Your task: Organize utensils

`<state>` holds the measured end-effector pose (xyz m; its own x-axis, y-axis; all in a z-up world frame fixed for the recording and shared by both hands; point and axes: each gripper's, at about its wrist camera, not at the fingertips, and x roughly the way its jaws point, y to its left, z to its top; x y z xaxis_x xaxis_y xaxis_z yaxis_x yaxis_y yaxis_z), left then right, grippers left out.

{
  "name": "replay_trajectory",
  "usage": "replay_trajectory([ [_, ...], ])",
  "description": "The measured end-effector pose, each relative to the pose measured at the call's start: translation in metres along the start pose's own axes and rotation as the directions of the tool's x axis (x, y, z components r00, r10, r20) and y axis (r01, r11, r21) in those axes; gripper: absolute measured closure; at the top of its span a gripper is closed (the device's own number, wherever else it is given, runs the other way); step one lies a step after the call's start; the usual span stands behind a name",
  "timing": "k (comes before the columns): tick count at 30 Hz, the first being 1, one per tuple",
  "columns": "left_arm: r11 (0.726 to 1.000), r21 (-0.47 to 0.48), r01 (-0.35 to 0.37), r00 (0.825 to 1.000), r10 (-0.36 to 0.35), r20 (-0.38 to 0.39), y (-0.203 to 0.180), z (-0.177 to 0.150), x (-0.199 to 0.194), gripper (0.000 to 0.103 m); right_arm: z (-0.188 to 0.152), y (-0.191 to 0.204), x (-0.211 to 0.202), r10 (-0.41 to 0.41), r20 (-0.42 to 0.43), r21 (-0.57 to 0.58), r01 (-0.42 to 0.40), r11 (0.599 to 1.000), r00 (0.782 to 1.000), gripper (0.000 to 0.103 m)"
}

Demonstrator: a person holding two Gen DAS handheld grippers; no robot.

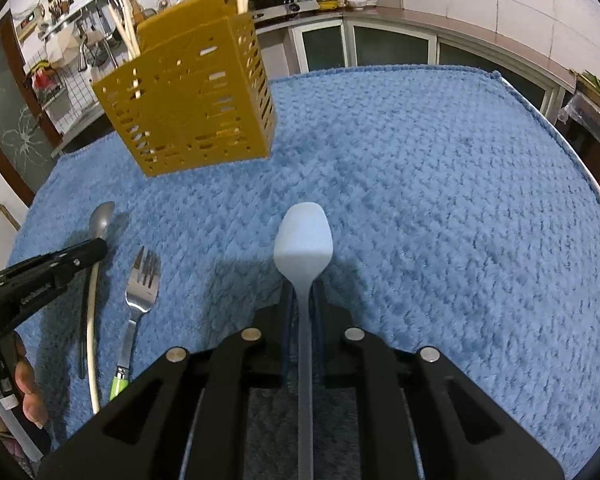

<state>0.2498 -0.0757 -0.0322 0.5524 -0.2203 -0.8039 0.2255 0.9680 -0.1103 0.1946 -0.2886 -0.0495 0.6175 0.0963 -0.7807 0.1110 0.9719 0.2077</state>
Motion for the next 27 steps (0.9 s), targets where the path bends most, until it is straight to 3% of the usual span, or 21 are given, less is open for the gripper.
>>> replay_trajectory([
  [25, 0.999, -0.026, 0.043, 0.989, -0.039, 0.140, 0.024, 0.021, -0.044, 0.093, 0.017, -0.005, -0.035, 0.049, 0.159, 0.038, -0.055, 0.998, 0.986, 0.093],
  [27, 0.999, -0.014, 0.037, 0.985, -0.034, 0.171, 0.023, 0.024, -0.051, 0.102, 0.020, -0.004, -0.040, 0.047, 0.185, 0.037, -0.054, 0.998, 0.982, 0.093],
])
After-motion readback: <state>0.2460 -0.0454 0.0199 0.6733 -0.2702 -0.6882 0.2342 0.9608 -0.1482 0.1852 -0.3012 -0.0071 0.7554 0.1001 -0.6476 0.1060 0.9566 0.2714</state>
